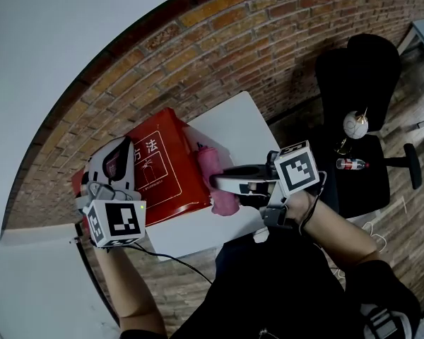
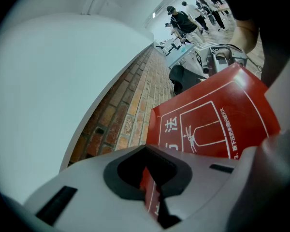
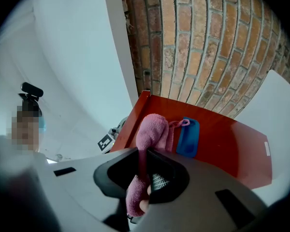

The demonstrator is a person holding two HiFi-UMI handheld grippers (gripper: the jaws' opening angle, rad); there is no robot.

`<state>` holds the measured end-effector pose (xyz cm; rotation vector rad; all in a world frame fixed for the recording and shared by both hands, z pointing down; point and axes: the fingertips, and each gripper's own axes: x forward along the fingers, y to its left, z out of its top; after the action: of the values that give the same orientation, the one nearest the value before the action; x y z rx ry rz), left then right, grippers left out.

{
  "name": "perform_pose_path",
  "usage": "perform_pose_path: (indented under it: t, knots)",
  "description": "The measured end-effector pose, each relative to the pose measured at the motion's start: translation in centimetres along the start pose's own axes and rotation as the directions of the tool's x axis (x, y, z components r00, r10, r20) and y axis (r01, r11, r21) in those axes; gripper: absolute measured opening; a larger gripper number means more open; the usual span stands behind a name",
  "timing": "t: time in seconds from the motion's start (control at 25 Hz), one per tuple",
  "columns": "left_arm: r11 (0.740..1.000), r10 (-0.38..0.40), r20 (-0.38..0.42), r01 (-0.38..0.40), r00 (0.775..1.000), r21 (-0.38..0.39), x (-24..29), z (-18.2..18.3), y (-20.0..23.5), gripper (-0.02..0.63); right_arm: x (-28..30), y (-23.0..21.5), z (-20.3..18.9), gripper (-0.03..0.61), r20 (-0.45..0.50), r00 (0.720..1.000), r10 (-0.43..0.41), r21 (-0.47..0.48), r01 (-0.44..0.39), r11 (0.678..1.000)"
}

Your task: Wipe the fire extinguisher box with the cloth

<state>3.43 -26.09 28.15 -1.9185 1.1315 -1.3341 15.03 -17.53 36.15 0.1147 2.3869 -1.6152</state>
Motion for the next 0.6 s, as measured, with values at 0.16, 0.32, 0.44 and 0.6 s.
perform_pose_path:
  t: [0.16,0.32,0.44,0.6]
  knots:
    - [1.000,0.000,0.000,0.000,1.000,0.000,0.0,-0.1,0.0,0.021,0.2,1.0,0.2,0.061,0.010,1.000,0.023,-0.003,-0.023,1.000]
    - [1.000,0.009,0.006,-0.009,1.000,0.002,-0.1,-0.1,0.1,0.021,0.4,2.1,0.5,0.061,0.039,0.997,0.060,0.028,-0.062,0.998]
    - [1.000,0.007,0.006,-0.007,1.000,0.002,-0.2,-0.1,0.0,0.021,0.5,2.4,0.5,0.061,0.055,0.997,0.062,0.040,-0.064,0.997]
    - [1.000,-0.006,0.007,0.006,1.000,0.005,-0.1,-0.1,-0.2,0.021,0.3,2.3,0.5,0.060,0.095,0.994,0.047,0.068,-0.053,0.996]
